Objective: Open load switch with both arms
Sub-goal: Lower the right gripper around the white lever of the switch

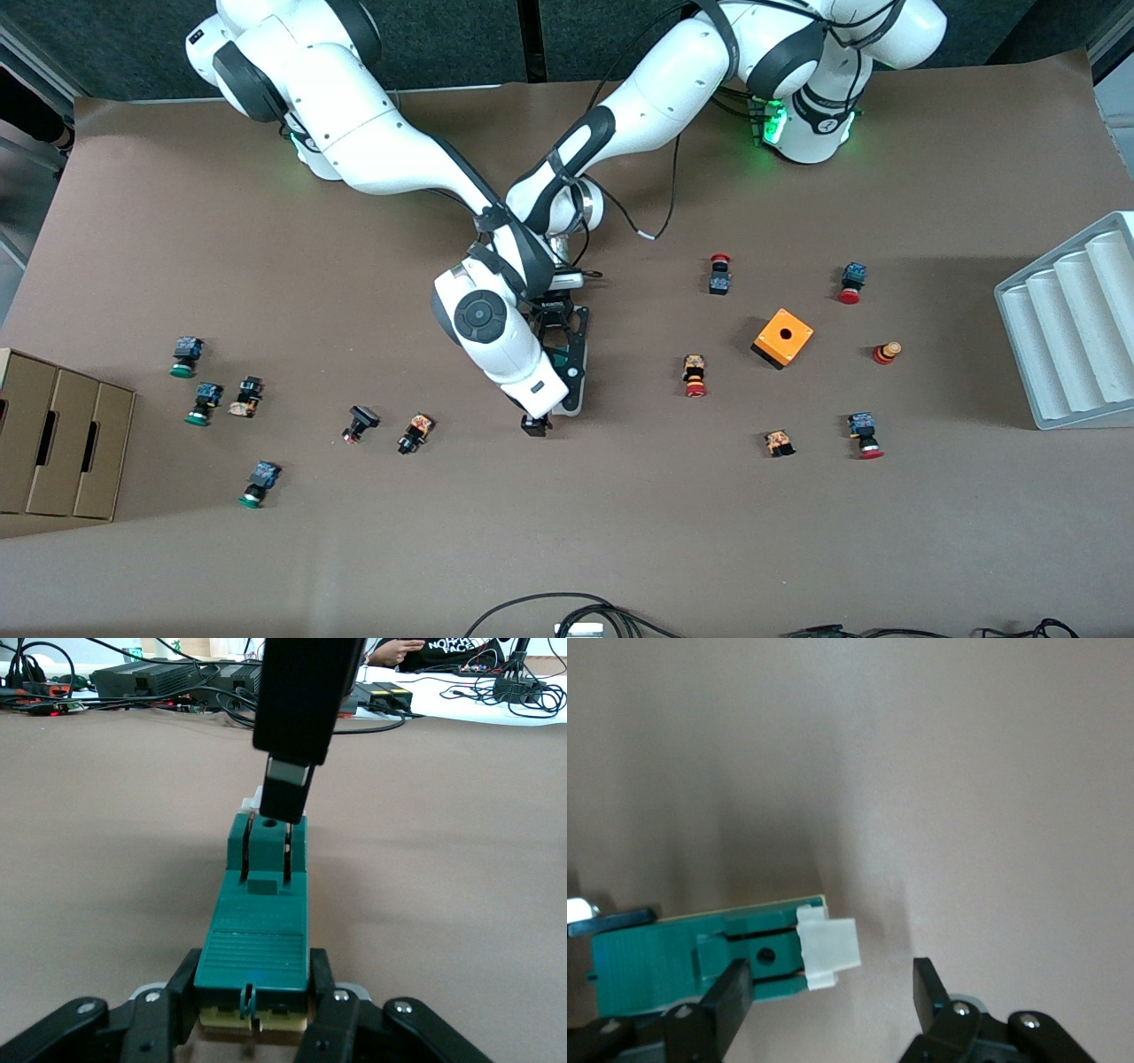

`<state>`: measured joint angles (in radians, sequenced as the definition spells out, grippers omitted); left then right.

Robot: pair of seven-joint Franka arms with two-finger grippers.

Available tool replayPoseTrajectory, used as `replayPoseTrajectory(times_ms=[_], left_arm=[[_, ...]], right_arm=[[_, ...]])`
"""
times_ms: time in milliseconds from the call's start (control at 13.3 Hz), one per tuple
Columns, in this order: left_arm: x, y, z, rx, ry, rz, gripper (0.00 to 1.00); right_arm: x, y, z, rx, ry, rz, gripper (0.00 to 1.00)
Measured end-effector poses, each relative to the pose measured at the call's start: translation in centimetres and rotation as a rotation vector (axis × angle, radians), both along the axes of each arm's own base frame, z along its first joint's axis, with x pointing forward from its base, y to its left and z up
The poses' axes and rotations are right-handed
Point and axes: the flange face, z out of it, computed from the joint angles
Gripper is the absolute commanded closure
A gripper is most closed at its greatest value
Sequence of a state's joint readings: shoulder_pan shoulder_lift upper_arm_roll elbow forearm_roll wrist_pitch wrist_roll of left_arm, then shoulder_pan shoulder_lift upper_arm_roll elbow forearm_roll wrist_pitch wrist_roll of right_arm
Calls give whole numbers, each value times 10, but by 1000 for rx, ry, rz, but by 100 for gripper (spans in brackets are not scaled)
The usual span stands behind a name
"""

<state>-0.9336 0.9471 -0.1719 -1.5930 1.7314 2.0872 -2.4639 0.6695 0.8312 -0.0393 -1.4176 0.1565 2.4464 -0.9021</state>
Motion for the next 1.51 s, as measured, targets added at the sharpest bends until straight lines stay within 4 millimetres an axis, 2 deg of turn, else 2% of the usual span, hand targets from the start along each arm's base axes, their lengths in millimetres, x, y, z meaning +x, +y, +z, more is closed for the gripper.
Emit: replayPoseTrajectory(times_ms=[453,980,1282,1433,1508], left_arm=[[0,0,0,0,0,0,47],[0,0,0,0,0,0,47],[0,0,0,0,0,0,47],[0,0,0,0,0,0,47],[0,0,0,0,0,0,47]], right_arm=[[-4,7,-5,4,-11,7,26],[-4,7,-7,6,-11,2,26],[-5,7,-17,5,-6,-17,27],[-6,8,-21,7,-8,-24,32],[-7,9,-22,8,-9,-23,38]])
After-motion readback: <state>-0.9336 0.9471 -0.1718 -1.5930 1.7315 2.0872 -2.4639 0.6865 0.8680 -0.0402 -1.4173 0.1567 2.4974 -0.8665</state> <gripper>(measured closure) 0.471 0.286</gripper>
